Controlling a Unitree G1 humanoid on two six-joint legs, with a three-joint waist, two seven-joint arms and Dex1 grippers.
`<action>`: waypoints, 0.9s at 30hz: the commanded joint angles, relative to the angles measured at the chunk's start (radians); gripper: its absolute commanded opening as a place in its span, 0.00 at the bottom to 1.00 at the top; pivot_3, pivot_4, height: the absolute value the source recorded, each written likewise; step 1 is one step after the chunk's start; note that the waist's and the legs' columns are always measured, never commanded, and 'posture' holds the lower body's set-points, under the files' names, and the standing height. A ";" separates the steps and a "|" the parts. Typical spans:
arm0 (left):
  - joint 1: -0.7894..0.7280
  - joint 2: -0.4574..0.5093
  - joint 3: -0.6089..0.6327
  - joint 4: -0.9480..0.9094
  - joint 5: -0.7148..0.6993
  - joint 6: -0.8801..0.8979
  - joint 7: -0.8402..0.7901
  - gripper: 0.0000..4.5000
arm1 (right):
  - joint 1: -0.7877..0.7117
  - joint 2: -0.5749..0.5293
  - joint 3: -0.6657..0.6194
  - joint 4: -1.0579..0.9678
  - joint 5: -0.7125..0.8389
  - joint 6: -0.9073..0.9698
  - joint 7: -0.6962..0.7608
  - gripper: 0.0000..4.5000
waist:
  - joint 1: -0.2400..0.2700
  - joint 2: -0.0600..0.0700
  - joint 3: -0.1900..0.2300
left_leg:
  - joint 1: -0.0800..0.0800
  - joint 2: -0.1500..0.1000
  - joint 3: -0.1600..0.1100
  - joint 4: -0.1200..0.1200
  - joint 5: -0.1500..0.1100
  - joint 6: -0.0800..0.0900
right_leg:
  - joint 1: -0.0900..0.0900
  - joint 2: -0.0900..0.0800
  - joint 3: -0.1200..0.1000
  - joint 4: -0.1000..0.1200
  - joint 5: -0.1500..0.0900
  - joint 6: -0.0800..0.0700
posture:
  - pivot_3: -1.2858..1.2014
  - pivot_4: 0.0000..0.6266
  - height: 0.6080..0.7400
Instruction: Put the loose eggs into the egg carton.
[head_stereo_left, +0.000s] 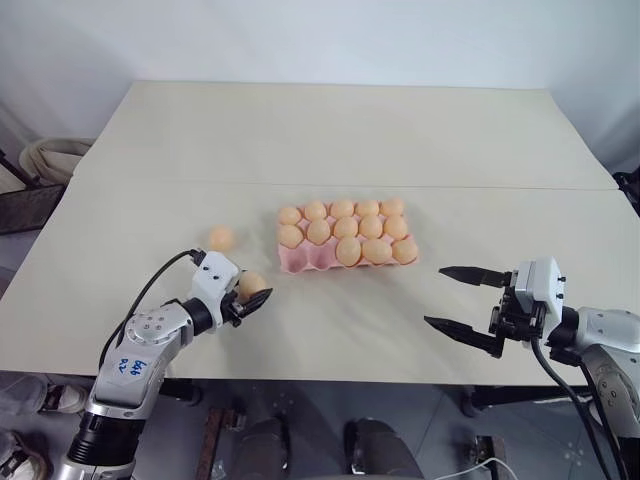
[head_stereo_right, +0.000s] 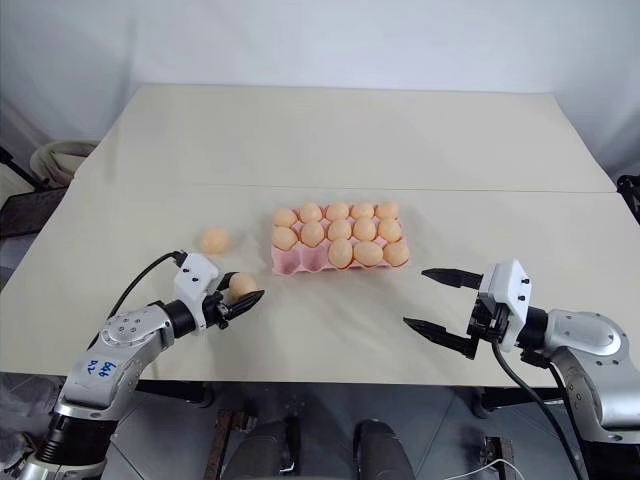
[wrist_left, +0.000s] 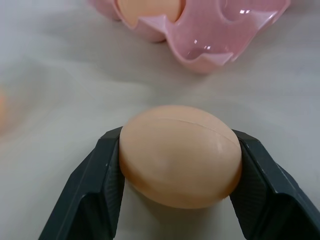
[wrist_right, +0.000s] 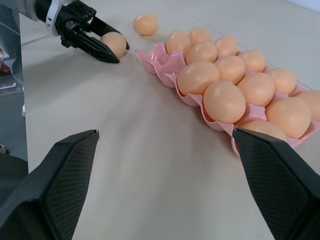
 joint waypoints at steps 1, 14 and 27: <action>0.003 0.017 0.067 -0.033 -0.074 -0.053 -0.090 0.55 | 0.008 -0.013 -0.026 -0.042 0.021 0.004 -0.006 1.00 | -0.002 0.000 0.000 | 0.000 0.000 0.000 0.000 0.000 0.000 | 0.000 0.000 0.000 0.000 0.000 0.000 | 0.52 0.24 1.00; -0.401 -0.110 -0.123 0.305 -0.007 -0.213 -0.267 0.55 | 0.050 -0.011 -0.054 -0.093 0.016 0.024 -0.073 1.00 | 0.026 0.000 0.000 | -0.001 -0.002 0.001 0.001 0.002 0.003 | 0.001 -0.002 0.000 -0.001 0.001 0.002 | 0.52 0.24 1.00; -0.448 -0.222 -0.132 0.457 0.067 -0.369 -0.228 0.97 | 0.084 0.018 -0.047 -0.147 0.021 0.028 -0.134 1.00 | 0.023 -0.001 0.000 | 0.000 -0.002 0.002 0.003 0.003 0.004 | 0.001 0.000 0.001 0.003 0.001 0.006 | 0.52 0.24 1.00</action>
